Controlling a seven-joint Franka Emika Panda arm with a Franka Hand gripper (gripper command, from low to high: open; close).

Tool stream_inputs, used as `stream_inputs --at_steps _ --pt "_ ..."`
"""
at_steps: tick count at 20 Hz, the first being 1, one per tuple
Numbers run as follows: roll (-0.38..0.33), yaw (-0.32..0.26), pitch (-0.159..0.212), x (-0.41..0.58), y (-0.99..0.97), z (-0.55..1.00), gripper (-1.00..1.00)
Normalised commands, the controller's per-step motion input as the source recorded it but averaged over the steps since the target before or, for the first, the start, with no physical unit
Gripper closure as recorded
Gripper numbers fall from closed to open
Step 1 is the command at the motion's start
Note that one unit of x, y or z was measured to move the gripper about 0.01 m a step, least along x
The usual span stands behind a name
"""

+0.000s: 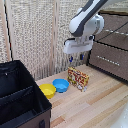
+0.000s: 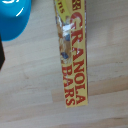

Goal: Kindly direct your grabber toward the cereal bar. Delicately grip the cereal bar using your grabber. Transport the clutched cereal bar to the rear part of the organizer. Set the cereal bar down and place it in the rear section of the organizer.

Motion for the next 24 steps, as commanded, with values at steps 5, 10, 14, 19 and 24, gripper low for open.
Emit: stream_inputs --at_steps 5,10,14,19,24 --pt "-0.006 0.008 0.029 -0.043 -0.03 -0.34 -1.0" --pt "-0.012 0.003 0.054 -0.125 -0.02 -0.37 -1.0" --pt "-0.036 0.044 0.019 -0.118 -0.11 -0.44 -1.0" --pt "-0.027 0.093 0.0 -0.066 -0.08 -0.44 1.0" --pt "0.0 0.051 0.02 -0.039 0.0 -0.13 1.0"
